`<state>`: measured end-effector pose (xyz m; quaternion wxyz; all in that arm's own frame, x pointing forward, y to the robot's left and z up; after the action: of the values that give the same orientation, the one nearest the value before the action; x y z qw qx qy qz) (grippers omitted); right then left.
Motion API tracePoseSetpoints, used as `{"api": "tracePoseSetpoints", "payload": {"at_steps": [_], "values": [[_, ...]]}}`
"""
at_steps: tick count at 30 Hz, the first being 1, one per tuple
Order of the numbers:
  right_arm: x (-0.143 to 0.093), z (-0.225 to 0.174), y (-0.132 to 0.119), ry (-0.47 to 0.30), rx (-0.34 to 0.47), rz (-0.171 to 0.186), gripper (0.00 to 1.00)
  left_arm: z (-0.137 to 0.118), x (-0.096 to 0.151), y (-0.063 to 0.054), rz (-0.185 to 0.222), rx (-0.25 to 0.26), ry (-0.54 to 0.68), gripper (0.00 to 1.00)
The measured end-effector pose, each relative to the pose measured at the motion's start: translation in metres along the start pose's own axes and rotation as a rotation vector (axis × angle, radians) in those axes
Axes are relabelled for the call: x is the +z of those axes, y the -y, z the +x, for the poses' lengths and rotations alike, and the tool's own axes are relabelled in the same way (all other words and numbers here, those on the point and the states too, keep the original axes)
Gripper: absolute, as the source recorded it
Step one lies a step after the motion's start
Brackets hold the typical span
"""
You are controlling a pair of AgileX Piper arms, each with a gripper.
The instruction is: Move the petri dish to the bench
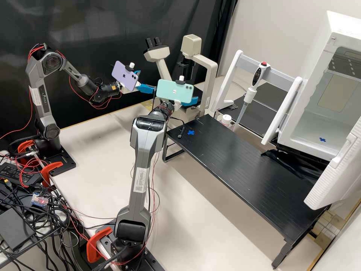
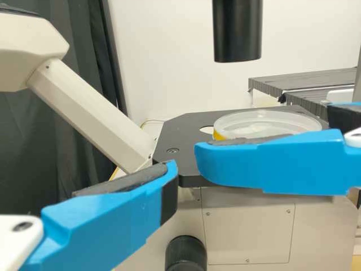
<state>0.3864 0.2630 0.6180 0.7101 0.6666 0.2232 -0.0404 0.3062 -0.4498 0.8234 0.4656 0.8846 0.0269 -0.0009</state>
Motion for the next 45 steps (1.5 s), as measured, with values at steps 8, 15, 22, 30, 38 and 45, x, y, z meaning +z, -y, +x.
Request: {"api": "tracePoseSetpoints", "payload": {"at_steps": [8,15,22,30,38,45], "values": [[-0.0001,0.0000,-0.0006,-0.001,0.006,-0.014,1.00,0.0000,0.0000,0.0000,0.000,0.000,0.000,1.00],[0.0000,-0.0013,0.0018,0.007,0.011,0.000,0.00,0.0000,0.0000,0.0000,0.000,0.000,0.000,1.00],[0.0000,-0.0025,0.0045,0.008,0.008,0.005,0.00,0.0000,0.0000,0.0000,0.000,0.000,0.000,1.00],[0.0008,-0.0025,0.0043,0.016,0.010,0.020,0.00,0.0000,0.0000,0.0000,0.000,0.000,0.000,1.00],[0.0046,-0.0029,0.0059,0.029,0.006,0.026,0.00,0.0000,0.0000,0.0000,0.000,0.000,0.000,1.00],[0.0069,-0.0022,0.0039,0.037,0.011,0.031,0.00,0.0000,0.0000,0.0000,0.000,0.000,0.000,1.00]]}}
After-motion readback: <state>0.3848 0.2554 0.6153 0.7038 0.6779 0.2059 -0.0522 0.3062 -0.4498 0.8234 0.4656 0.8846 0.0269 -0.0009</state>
